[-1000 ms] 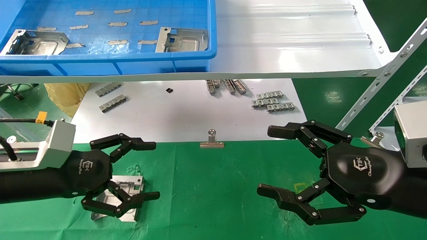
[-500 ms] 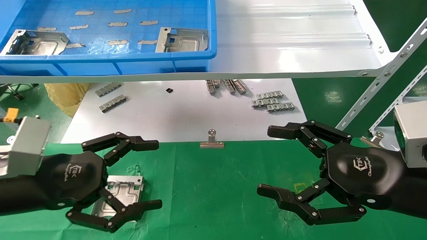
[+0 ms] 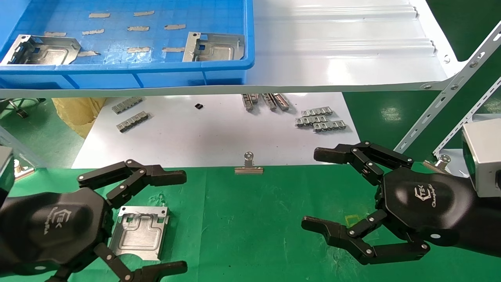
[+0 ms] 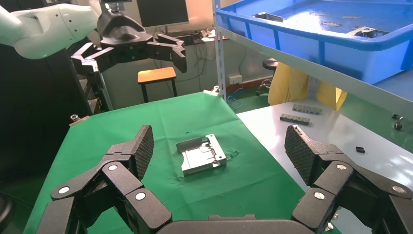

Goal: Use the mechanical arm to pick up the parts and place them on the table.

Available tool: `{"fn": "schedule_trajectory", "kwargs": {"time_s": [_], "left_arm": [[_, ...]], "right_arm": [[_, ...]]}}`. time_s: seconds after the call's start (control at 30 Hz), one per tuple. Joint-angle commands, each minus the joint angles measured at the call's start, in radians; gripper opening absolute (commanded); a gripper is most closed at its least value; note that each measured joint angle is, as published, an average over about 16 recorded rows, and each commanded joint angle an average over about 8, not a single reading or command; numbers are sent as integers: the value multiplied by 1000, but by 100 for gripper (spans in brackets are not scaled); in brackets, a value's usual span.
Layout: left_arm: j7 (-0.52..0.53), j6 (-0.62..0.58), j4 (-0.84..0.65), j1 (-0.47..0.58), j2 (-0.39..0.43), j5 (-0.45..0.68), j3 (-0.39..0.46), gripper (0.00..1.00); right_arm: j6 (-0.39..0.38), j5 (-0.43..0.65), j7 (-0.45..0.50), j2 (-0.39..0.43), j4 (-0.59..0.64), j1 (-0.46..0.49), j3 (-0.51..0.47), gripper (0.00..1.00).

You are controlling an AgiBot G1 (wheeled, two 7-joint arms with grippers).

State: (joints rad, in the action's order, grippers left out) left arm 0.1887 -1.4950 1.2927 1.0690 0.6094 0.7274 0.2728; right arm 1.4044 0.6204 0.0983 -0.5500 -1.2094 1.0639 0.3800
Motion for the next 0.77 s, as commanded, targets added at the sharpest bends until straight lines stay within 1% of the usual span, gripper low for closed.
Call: {"fn": "schedule_trajectory", "kwargs": {"time_s": [0.03, 0.77], "left_arm": [[11, 2, 21, -13, -4, -6, -16, 100], [1, 1, -3, 1, 0, 0, 2, 100]], "right_arm": [[0, 0, 0, 0, 0, 0, 0, 100], [0, 0, 0, 0, 0, 0, 0, 100]]}}
